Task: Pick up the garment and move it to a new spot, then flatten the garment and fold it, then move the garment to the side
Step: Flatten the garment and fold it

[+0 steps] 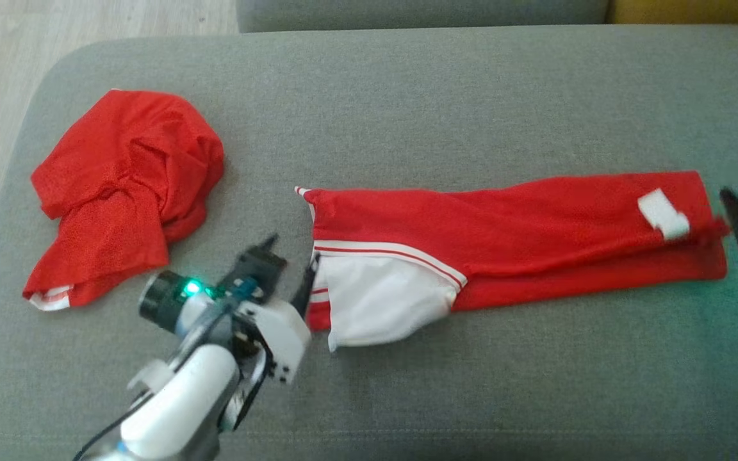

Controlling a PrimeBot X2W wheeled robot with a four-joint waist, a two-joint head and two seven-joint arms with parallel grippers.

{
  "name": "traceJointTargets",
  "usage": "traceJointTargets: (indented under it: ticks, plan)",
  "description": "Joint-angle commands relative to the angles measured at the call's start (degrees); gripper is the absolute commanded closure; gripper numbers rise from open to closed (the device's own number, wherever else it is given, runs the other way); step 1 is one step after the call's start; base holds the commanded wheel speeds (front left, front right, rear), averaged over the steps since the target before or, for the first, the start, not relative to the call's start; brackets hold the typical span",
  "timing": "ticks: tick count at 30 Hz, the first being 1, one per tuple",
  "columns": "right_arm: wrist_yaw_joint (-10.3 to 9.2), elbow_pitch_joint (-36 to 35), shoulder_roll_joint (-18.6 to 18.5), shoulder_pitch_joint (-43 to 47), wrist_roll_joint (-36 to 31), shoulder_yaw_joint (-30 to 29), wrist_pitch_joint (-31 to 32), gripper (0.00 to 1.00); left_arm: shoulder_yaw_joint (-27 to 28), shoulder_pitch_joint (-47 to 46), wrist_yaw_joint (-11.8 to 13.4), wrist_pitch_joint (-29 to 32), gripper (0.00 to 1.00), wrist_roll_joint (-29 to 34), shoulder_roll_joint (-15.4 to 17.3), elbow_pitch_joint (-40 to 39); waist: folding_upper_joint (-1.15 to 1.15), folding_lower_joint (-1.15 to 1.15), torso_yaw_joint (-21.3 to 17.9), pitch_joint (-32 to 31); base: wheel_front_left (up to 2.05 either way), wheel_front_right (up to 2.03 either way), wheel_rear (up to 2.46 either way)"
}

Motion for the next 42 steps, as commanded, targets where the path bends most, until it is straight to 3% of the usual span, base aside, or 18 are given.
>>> traceJointTargets:
  ticks: [1,8,13,17,22,31,42]
  plan:
    - [-0.04,-3.0,-1.0,0.0,0.6,-0.7,-2.1,0.0,3.7,-3.0,1.3,-1.9,0.0,-0.6,0.4,-1.4,0.0,0.0,0.0,-0.2,0.0,0.0,0.0]
    - [-0.04,-12.6,3.8,1.8,0.8,-5.6,-13.0,0.0,13.6,-2.4,5.3,-13.3,0.0,-7.6,-3.2,-2.4,0.0,0.0,-0.1,-1.2,0.0,0.0,0.0]
    - [-0.04,-19.7,7.8,5.4,-4.3,-7.8,-21.7,0.0,20.1,-0.1,6.1,-16.5,0.0,-10.3,-5.7,-5.6,0.0,0.0,-0.3,-2.1,0.0,0.0,0.0]
    - [-0.04,-23.3,11.3,9.9,-10.1,-7.2,-25.1,0.0,25.7,5.2,5.2,-16.6,0.0,-7.6,-8.2,-11.1,0.0,0.0,-0.5,-2.0,0.0,0.0,0.0]
    - [-0.04,-22.2,13.7,11.0,-12.7,-9.8,-23.9,0.0,27.7,7.9,2.8,-16.6,0.0,-4.3,-9.7,-11.9,0.0,0.0,-0.1,-0.9,0.0,0.0,0.0]
    - [-0.04,-12.0,18.0,7.5,-18.7,-22.3,-17.6,0.0,28.6,7.2,-0.7,-16.6,0.0,-1.1,-11.6,-10.2,0.0,0.0,1.6,2.6,0.0,0.0,0.0]
    - [-0.04,-3.7,23.2,2.2,-27.7,-35.5,-11.3,0.0,29.3,5.9,-2.7,-16.6,0.0,0.9,-12.9,-8.9,0.0,0.0,2.4,7.0,0.0,0.0,0.0]
